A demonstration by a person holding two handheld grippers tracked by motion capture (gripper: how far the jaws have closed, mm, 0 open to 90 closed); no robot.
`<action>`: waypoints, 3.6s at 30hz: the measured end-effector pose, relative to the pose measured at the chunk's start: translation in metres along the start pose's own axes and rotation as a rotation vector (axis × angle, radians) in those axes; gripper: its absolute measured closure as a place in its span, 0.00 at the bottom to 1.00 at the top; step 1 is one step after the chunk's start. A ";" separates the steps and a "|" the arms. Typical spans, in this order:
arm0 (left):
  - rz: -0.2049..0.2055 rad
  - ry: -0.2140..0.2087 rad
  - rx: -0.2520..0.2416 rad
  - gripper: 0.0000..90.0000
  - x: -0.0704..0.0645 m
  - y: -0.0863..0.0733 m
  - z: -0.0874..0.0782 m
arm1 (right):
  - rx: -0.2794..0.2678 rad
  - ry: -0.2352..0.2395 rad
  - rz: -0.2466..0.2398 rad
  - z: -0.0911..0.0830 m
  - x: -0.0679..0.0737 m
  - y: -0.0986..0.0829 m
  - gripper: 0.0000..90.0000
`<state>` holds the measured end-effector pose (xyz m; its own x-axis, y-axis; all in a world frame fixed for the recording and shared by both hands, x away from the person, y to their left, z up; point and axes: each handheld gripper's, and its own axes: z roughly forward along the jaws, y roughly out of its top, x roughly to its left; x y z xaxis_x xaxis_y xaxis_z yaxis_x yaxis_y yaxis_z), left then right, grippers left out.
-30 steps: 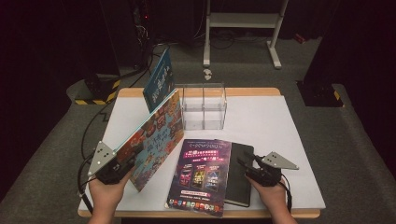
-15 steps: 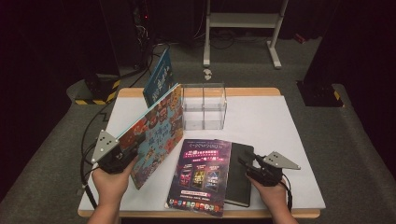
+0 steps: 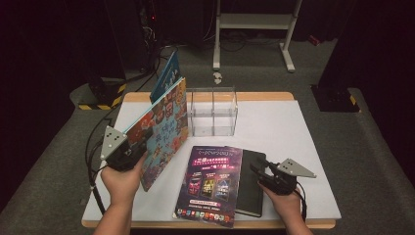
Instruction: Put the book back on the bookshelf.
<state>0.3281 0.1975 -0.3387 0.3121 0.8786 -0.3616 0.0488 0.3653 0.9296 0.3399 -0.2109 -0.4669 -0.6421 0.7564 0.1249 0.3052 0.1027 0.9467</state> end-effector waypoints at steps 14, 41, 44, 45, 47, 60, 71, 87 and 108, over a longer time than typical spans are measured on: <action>0.046 0.049 -0.043 0.91 -0.019 -0.006 0.042 | -0.005 0.007 0.004 -0.002 0.000 0.000 0.65; 0.046 0.128 -0.099 0.91 -0.019 -0.023 0.095 | -0.006 0.020 0.004 -0.001 0.001 0.000 0.66; 0.050 0.134 -0.105 0.91 -0.020 -0.025 0.099 | -0.005 0.023 0.003 -0.001 0.001 0.000 0.66; 0.049 0.137 -0.108 0.91 -0.020 -0.026 0.101 | -0.005 0.024 0.004 -0.002 0.001 0.000 0.66; 0.050 0.139 -0.110 0.91 -0.019 -0.028 0.104 | -0.005 0.026 0.003 -0.002 0.001 0.000 0.66; 0.060 0.142 -0.124 0.90 -0.017 -0.042 0.104 | -0.002 0.031 0.002 -0.001 0.002 -0.001 0.67; 0.060 0.137 -0.082 0.90 -0.014 -0.053 0.084 | 0.008 0.035 -0.002 0.001 0.004 -0.003 0.67; 0.021 0.093 -0.045 0.86 -0.009 -0.058 0.072 | 0.027 0.039 -0.006 0.005 0.005 -0.005 0.66; 0.006 0.108 0.035 0.85 0.008 -0.098 0.030 | 0.033 0.041 -0.016 0.005 0.007 -0.006 0.66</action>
<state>0.3545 0.1592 -0.4306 0.2086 0.9093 -0.3600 0.0808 0.3508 0.9330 0.3371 -0.2025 -0.4733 -0.6749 0.7277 0.1221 0.3171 0.1367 0.9385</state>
